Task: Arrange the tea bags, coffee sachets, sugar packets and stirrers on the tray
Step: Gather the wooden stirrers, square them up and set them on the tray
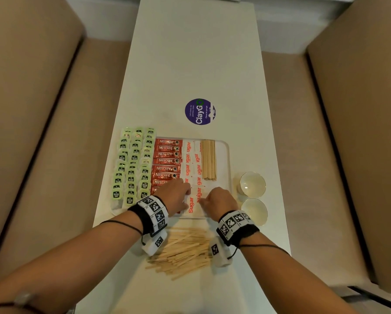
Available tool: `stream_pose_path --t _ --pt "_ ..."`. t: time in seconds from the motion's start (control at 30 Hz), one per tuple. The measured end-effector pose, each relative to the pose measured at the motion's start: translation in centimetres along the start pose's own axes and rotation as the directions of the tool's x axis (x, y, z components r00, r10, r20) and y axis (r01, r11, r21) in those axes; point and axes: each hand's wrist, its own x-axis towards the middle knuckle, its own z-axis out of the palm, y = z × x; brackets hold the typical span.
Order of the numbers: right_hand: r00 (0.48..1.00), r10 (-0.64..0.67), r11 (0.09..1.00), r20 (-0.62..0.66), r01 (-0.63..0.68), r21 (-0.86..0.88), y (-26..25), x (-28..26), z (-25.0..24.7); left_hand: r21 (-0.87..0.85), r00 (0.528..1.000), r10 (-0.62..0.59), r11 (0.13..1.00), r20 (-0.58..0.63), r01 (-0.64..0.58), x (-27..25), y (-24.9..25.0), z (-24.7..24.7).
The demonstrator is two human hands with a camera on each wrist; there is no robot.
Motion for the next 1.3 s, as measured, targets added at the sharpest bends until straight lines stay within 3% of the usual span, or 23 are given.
stream_pose_path --t 0.13,0.23,0.3,0.43,0.53,0.7,0.93,1.2,1.3 --pt "0.999 -0.044 0.998 -0.026 0.043 -0.043 -0.1 -1.1 -0.9 -0.006 1.000 0.016 1.000 -0.014 -0.016 -0.4 -0.2 -0.2" --pt "0.984 -0.177 0.982 -0.020 0.175 -0.069 -0.4 -3.0 -2.0 -0.005 1.000 0.023 1.000 -0.020 -0.023 -1.5 -0.3 -0.3" --pt "0.947 -0.320 0.943 0.017 0.320 -0.090 -0.4 -4.4 -2.5 -0.011 0.999 0.038 0.999 -0.003 -0.038 -2.6 -0.2 -0.3" --pt "0.820 -0.547 0.803 0.172 0.571 -0.170 0.3 -6.6 -1.4 0.012 0.994 0.085 0.996 0.064 -0.086 -5.5 -0.1 0.7" --pt "0.752 -0.600 0.717 0.272 0.656 -0.234 1.0 -7.8 0.8 0.020 0.993 0.079 0.996 0.084 -0.081 -7.8 0.2 2.3" --pt "0.716 -0.610 0.608 0.340 0.698 -0.378 2.0 -9.0 3.9 0.130 0.991 0.061 0.989 0.122 -0.077 -10.2 0.1 5.3" --pt "0.747 -0.634 0.624 0.199 0.646 -0.439 2.1 -9.1 6.1 0.091 0.994 -0.030 0.996 0.102 0.021 -11.3 1.2 7.7" --pt "0.818 -0.537 0.737 0.205 0.573 -0.359 2.0 -9.0 6.0 0.046 0.994 -0.090 0.995 0.057 0.087 -11.7 2.3 8.3" --pt "0.823 -0.528 0.749 0.209 0.568 -0.343 2.1 -9.0 6.0 0.040 0.994 -0.096 0.995 0.054 0.094 -11.9 2.6 8.2"
